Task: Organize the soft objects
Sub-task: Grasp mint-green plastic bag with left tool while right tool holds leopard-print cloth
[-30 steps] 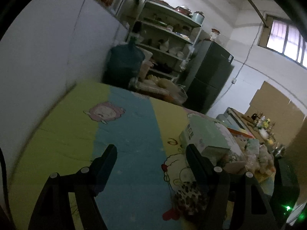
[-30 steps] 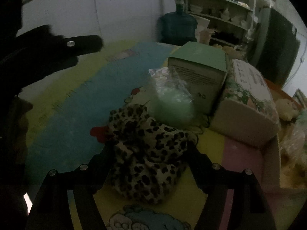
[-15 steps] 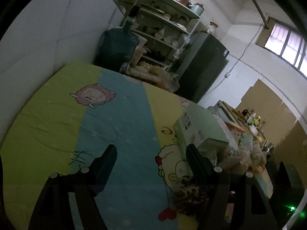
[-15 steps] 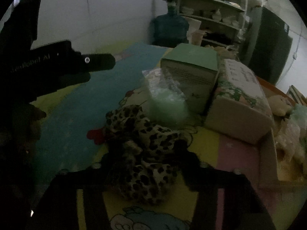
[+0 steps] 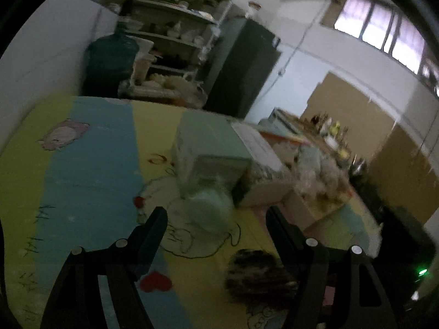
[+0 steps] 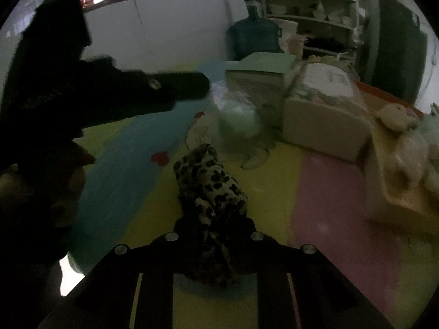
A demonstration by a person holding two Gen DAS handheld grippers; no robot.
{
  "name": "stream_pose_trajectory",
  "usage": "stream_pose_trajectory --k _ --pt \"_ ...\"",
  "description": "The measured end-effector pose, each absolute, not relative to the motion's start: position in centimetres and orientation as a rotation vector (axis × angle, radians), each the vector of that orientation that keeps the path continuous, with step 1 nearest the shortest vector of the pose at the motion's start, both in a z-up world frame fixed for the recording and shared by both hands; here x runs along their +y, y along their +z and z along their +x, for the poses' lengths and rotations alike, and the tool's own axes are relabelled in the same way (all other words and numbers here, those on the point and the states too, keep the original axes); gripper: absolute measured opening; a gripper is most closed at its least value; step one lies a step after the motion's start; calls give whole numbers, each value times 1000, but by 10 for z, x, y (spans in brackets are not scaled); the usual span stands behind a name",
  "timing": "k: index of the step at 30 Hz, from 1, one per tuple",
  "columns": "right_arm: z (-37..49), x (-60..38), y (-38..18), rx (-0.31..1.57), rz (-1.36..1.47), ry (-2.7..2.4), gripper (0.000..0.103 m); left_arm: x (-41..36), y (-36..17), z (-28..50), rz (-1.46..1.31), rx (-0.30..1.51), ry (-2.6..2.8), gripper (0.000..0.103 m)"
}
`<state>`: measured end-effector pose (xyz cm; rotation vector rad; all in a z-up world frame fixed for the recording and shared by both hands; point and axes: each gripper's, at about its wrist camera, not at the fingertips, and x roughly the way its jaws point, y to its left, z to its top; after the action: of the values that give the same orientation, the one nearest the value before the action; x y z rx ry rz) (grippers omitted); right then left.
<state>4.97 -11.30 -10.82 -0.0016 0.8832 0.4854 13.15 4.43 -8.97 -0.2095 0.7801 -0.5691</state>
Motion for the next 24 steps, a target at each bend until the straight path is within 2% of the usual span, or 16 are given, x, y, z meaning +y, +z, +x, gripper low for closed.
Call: stream_pose_trajectory --k 8,11,12,13,16,24 --pt "26 -179 -97 831 104 425 18 9 -105 157 -110 860 -501 72" --pt "21 -199 -92 807 137 398 18 3 -112 161 -94 886 -470 59" --pt "19 -207 -91 800 151 388 18 3 -114 163 -93 889 -459 49" --pt "18 -214 -91 795 164 378 18 4 -116 164 -97 891 -444 46" --pt "24 -229 -92 790 193 362 18 7 -117 160 -125 875 -437 42" --pt "24 -247 -89 759 230 358 18 20 -99 137 -173 795 -387 41"
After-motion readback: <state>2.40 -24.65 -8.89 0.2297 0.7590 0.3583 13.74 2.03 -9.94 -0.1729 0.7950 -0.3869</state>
